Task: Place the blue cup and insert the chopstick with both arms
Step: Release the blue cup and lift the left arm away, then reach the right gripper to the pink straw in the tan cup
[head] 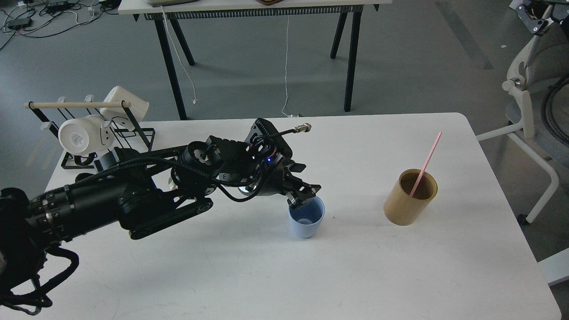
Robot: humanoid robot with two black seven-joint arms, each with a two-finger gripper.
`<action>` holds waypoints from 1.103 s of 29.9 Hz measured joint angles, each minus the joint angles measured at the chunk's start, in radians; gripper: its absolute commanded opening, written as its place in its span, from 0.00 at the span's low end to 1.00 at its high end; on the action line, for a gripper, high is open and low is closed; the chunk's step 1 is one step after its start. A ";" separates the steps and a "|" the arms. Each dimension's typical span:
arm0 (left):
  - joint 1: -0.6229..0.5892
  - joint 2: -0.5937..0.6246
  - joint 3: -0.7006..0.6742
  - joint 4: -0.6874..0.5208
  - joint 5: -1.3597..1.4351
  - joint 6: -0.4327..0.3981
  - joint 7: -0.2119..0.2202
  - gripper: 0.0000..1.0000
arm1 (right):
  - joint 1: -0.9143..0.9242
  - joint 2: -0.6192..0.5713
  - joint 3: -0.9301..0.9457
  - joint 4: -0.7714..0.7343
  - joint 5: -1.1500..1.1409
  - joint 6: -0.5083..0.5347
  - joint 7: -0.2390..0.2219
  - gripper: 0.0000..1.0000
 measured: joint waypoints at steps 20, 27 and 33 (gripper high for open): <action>0.040 0.031 -0.497 0.427 -1.291 0.000 -0.246 1.00 | -0.170 -0.480 -0.276 0.660 -0.667 -0.454 0.014 0.99; 0.041 0.065 -0.503 0.559 -1.562 0.000 -0.296 1.00 | -0.170 -0.542 -0.444 0.779 -1.001 -0.608 0.005 0.99; 0.052 0.060 -0.494 0.731 -1.972 0.000 -0.257 1.00 | -0.170 -0.493 -0.570 0.779 -1.235 -0.727 -0.028 0.99</action>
